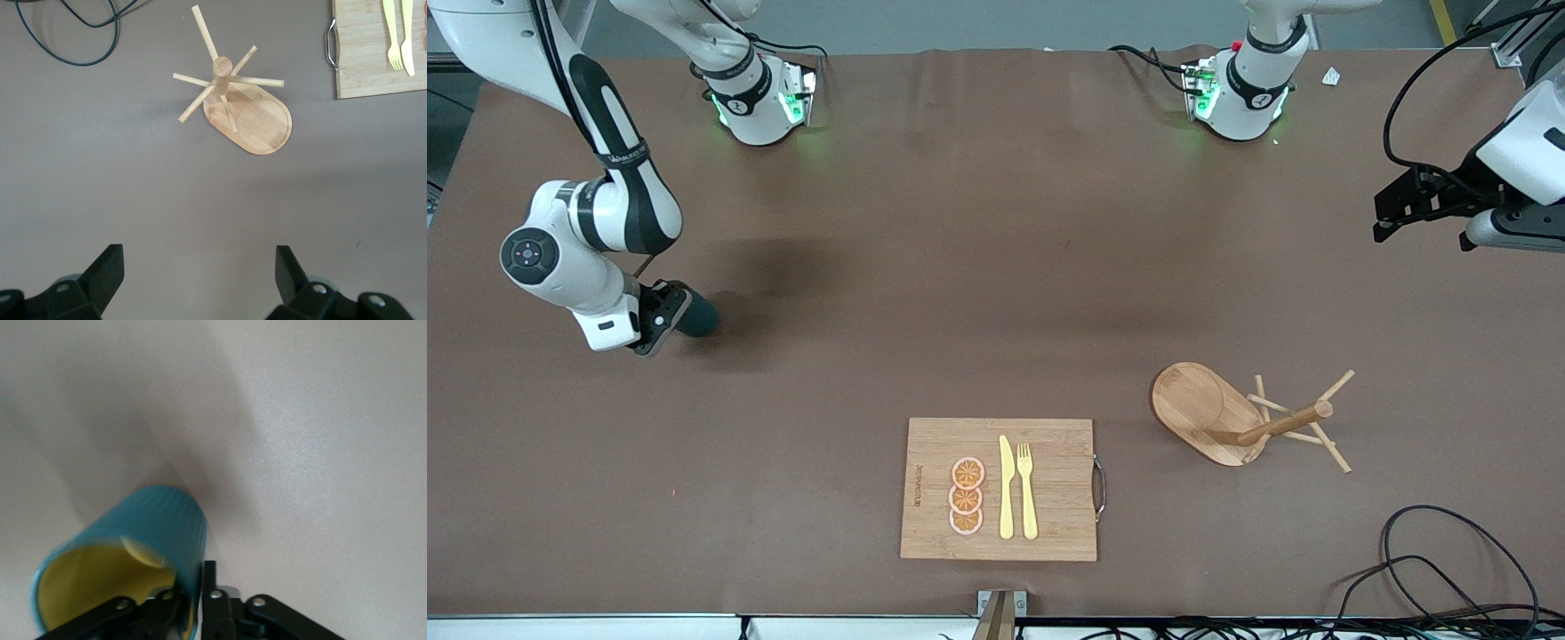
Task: Transfer cup from left to right arm and place
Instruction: 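Carry the mug with the right gripper and lower it onto the table, then open the right gripper and lift it off the mug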
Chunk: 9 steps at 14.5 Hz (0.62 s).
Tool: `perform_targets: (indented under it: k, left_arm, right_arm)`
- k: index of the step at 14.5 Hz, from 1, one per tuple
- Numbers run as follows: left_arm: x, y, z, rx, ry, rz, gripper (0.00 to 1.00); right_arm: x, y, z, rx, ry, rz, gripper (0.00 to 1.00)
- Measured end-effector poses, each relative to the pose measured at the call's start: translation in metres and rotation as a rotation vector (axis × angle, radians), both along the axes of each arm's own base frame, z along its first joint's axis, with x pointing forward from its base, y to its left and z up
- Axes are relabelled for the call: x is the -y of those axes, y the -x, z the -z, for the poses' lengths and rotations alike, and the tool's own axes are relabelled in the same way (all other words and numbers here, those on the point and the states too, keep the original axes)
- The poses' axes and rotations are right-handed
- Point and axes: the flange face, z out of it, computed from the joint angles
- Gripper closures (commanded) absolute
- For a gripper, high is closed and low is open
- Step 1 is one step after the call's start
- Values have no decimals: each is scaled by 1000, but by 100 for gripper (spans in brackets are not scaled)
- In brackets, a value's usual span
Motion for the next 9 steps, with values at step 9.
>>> perform_targets:
  k: [9]
  left_arm:
    - [0, 0, 0, 0, 0, 0, 0]
  right_arm:
    - [-3, -18, -51, -99, 40, 221, 0]
